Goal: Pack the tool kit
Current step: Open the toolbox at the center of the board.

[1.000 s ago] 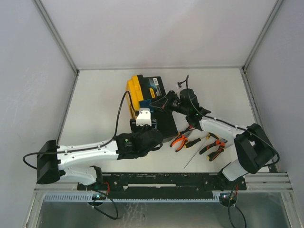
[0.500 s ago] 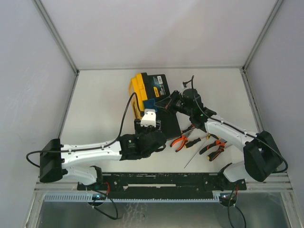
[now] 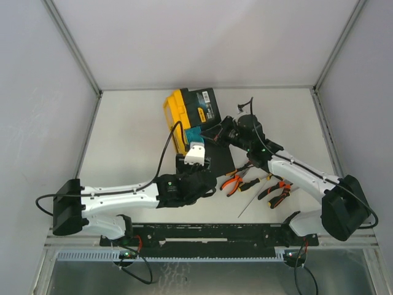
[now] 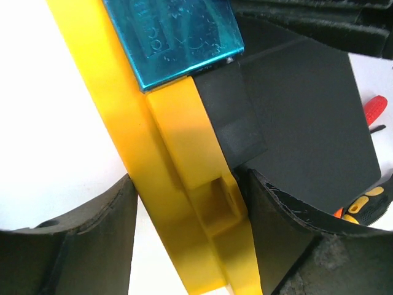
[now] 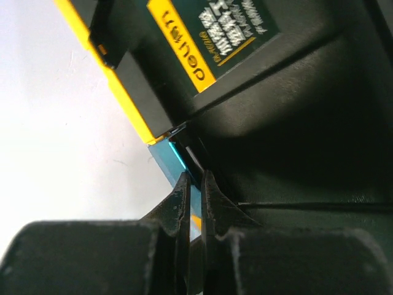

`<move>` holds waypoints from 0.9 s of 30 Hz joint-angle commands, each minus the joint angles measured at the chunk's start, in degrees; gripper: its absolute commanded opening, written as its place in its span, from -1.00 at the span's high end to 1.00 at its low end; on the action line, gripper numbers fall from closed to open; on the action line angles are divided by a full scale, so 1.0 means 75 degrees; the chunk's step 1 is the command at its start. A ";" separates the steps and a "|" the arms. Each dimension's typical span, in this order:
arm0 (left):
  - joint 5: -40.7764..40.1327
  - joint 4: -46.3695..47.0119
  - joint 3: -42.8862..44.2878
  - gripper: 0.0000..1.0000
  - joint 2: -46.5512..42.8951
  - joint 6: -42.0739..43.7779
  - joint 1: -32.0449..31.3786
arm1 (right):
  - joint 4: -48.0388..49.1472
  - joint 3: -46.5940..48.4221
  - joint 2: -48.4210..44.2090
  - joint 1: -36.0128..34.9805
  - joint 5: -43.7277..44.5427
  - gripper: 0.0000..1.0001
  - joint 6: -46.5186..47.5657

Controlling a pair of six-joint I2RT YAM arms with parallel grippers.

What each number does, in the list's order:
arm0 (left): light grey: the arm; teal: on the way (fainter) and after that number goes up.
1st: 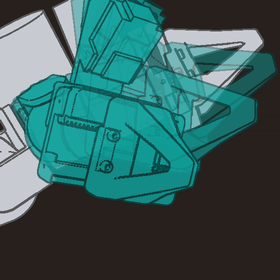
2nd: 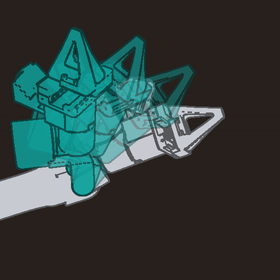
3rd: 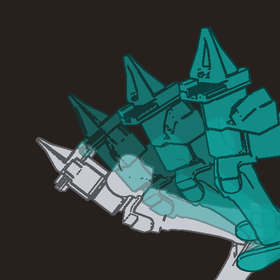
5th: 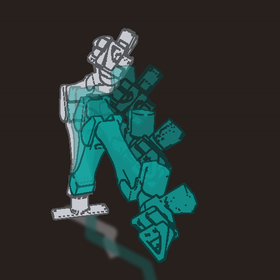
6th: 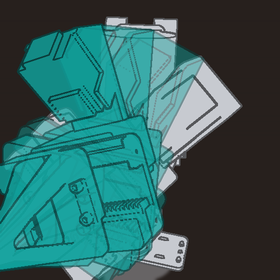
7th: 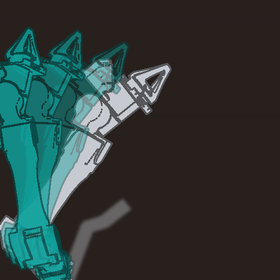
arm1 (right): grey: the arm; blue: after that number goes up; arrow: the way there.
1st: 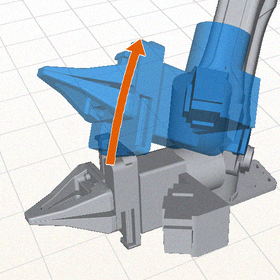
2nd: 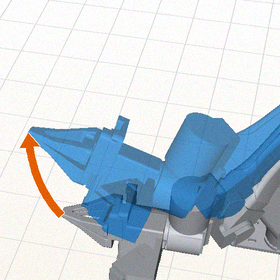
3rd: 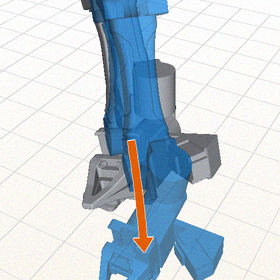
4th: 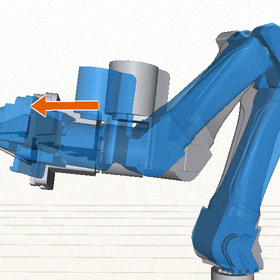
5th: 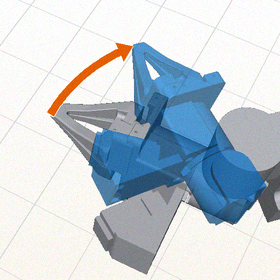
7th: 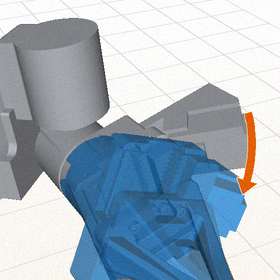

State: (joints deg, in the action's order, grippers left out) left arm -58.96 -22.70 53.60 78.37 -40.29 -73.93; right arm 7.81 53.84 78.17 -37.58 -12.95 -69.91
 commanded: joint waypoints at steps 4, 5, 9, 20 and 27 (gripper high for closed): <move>0.4812 -0.1569 -0.1032 0.55 0.1966 0.1001 -0.0113 | 0.3519 0.1744 -0.1958 -0.1553 -0.3909 1.00 -0.0862; 0.4805 -0.1547 -0.1046 0.55 0.1962 0.0995 -0.0105 | 0.3448 0.1732 -0.1988 -0.1552 -0.3891 1.00 -0.0827; 0.4666 -0.1654 -0.1023 0.55 0.1888 0.0955 -0.0064 | 0.3324 0.1525 -0.2081 -0.1568 -0.3663 1.00 -0.0817; 0.3643 -0.1963 -0.1090 0.47 0.0823 0.0639 0.0042 | -0.0845 0.1100 -0.3073 -0.0023 -0.1419 0.83 0.2194; 0.3374 -0.1485 -0.1400 0.15 -0.0786 0.0712 0.0373 | -0.2785 0.1419 -0.3918 0.0188 0.0165 0.16 0.4360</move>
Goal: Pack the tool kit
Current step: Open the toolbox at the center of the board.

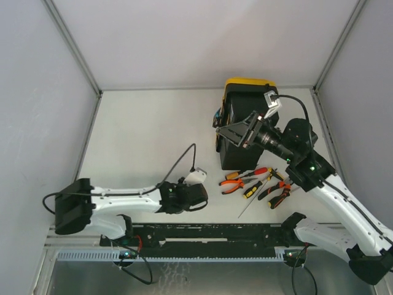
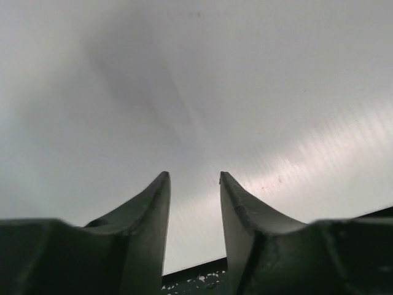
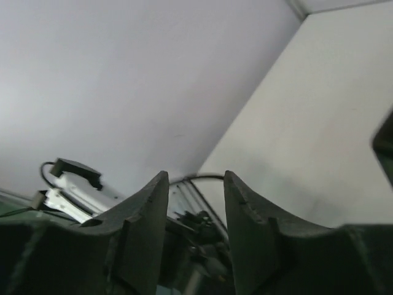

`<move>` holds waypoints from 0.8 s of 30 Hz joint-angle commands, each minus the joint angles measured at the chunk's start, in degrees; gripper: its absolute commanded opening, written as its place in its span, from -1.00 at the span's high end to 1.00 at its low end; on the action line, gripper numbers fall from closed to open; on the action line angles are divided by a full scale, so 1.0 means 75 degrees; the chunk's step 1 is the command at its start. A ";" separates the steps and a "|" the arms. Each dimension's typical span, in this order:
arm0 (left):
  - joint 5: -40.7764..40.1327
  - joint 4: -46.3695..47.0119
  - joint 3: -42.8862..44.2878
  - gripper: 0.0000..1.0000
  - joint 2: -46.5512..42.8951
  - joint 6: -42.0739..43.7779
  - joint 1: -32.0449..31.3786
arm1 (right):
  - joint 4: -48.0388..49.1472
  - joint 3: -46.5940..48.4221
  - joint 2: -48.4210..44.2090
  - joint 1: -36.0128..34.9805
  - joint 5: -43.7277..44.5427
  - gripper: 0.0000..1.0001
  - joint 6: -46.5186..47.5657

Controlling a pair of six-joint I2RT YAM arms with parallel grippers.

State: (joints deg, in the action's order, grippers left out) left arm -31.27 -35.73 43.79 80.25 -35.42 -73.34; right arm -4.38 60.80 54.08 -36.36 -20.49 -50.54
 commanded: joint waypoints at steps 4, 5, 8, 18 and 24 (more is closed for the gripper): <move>0.0389 0.1099 -0.0461 -0.01 -0.2308 0.0583 0.1283 | -0.2185 0.1056 -0.0780 0.0049 0.2057 -0.10 0.2610; 0.0630 0.1311 -0.0552 -0.11 -0.2640 0.0745 0.1601 | -0.2490 0.1215 -0.0784 0.0041 0.2458 -0.15 0.2801; 0.1434 0.1933 -0.0628 -0.40 -0.3317 0.1261 0.2520 | -0.2894 0.1572 -0.0838 0.0032 0.3686 -0.38 0.3354; 0.3247 0.2726 0.1741 -0.86 -0.1918 0.2282 0.4521 | -0.4727 0.2386 -0.0019 0.0165 0.6507 -1.00 0.3897; 0.4136 0.3092 0.3084 -0.90 -0.1411 0.1833 0.4713 | -0.5164 0.2251 0.0042 0.1682 0.4557 -1.00 0.3462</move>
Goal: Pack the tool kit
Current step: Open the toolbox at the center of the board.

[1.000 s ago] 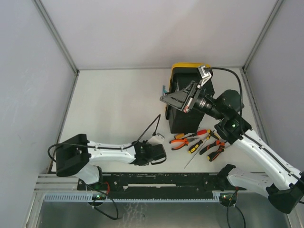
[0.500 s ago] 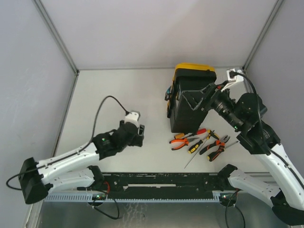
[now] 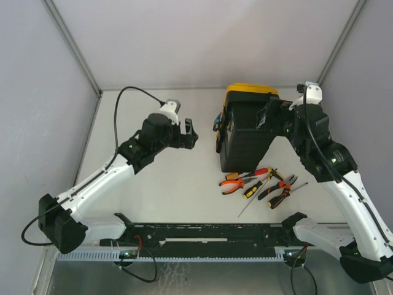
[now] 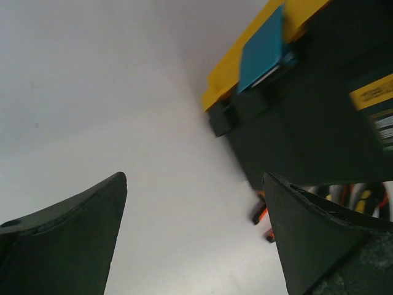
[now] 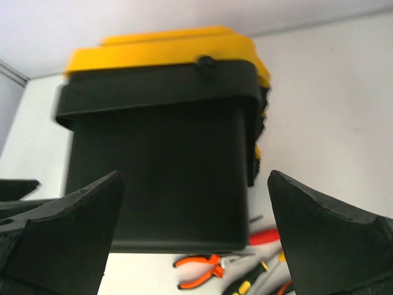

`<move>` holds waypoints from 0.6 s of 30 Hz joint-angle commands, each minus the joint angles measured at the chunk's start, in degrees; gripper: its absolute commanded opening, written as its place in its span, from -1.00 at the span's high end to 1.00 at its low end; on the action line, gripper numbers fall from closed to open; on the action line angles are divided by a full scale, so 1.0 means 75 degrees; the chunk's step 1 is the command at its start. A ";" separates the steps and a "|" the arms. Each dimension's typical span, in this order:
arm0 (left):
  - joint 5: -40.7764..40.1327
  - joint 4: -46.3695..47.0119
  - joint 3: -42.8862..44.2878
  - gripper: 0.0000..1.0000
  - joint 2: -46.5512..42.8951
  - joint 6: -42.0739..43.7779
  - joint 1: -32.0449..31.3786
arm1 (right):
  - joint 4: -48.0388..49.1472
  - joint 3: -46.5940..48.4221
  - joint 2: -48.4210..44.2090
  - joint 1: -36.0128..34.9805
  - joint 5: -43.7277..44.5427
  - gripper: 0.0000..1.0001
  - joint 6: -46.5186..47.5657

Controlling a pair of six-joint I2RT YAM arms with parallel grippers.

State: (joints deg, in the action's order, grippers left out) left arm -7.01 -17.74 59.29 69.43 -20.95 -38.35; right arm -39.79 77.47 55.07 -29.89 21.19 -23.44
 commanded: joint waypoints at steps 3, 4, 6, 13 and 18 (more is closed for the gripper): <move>0.1230 0.0935 0.1228 -0.94 0.0009 -0.0298 0.0050 | -0.0290 -0.0154 -0.0165 0.1356 -0.2140 -1.00 -0.0160; 0.1450 0.1089 0.1252 -0.94 -0.0023 -0.0416 0.0045 | -0.0139 -0.0252 -0.0224 0.1473 -0.2581 -1.00 -0.0139; 0.2096 0.1592 0.1229 -0.95 -0.0072 -0.0654 0.0039 | 0.0148 -0.0438 -0.0296 0.1799 -0.3520 -1.00 -0.0160; 0.3357 0.2878 0.1553 -0.97 0.0326 -0.1601 -0.0230 | 0.0709 -0.0658 0.0066 0.2914 -0.5475 -1.00 -0.0249; 0.3220 0.2934 0.2256 -0.97 0.0986 -0.1733 -0.0786 | 0.0955 -0.0673 0.0472 0.3104 -0.6019 -1.00 -0.0244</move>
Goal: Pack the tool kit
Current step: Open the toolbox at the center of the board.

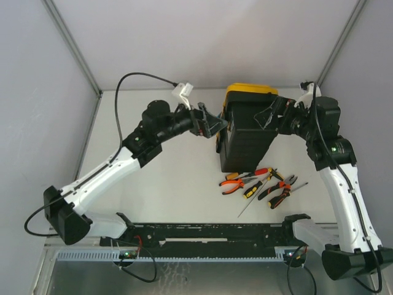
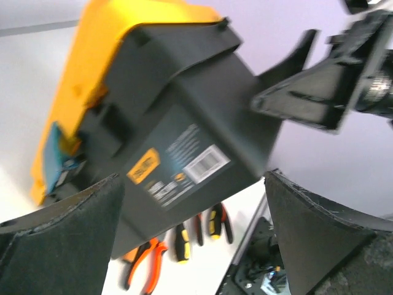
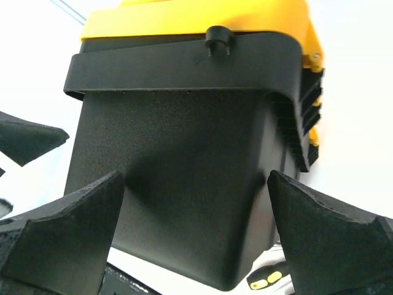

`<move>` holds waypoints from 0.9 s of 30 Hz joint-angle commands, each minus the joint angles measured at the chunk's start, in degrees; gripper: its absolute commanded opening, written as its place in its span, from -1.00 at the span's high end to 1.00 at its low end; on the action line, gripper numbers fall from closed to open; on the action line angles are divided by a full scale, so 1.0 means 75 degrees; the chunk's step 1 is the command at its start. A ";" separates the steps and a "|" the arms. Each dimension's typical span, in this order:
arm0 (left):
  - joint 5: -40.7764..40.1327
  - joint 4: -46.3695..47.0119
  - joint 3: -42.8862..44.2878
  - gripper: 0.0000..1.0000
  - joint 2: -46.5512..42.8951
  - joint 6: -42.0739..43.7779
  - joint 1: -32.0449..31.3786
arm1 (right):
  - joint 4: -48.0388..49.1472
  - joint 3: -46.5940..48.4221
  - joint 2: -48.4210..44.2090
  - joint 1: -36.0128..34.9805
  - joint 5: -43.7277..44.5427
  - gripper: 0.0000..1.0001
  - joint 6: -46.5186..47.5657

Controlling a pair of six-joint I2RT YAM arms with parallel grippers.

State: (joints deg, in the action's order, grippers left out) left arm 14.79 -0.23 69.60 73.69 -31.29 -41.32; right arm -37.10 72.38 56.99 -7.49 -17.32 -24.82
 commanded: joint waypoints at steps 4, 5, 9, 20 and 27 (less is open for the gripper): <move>0.0351 0.0407 0.1402 -0.93 0.1023 -0.0421 -0.0499 | 0.0690 -0.0033 0.0356 0.0299 -0.1260 -1.00 -0.0044; 0.0450 0.0336 0.1502 -0.89 0.1182 -0.0422 -0.0517 | 0.0728 -0.0049 0.0374 0.0296 -0.1428 -1.00 -0.0043; 0.0589 0.0064 0.1705 -0.59 0.1545 -0.0424 -0.0546 | 0.1011 -0.0123 0.0590 0.0105 -0.2328 -0.88 -0.0014; -0.1451 -0.0722 0.0234 -0.10 0.0077 0.0627 -0.0538 | 0.2217 0.0359 0.1990 -0.2047 -0.2622 -0.71 -0.0077; -0.2158 -0.0684 -0.1233 0.06 -0.0996 0.0927 -0.0543 | 0.2391 0.1097 0.3242 -0.3136 -0.2534 -0.71 0.0201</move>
State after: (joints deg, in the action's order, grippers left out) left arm -4.45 -8.80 66.72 68.20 -26.33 -43.20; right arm -22.65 78.39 77.47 -23.92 -25.06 -22.87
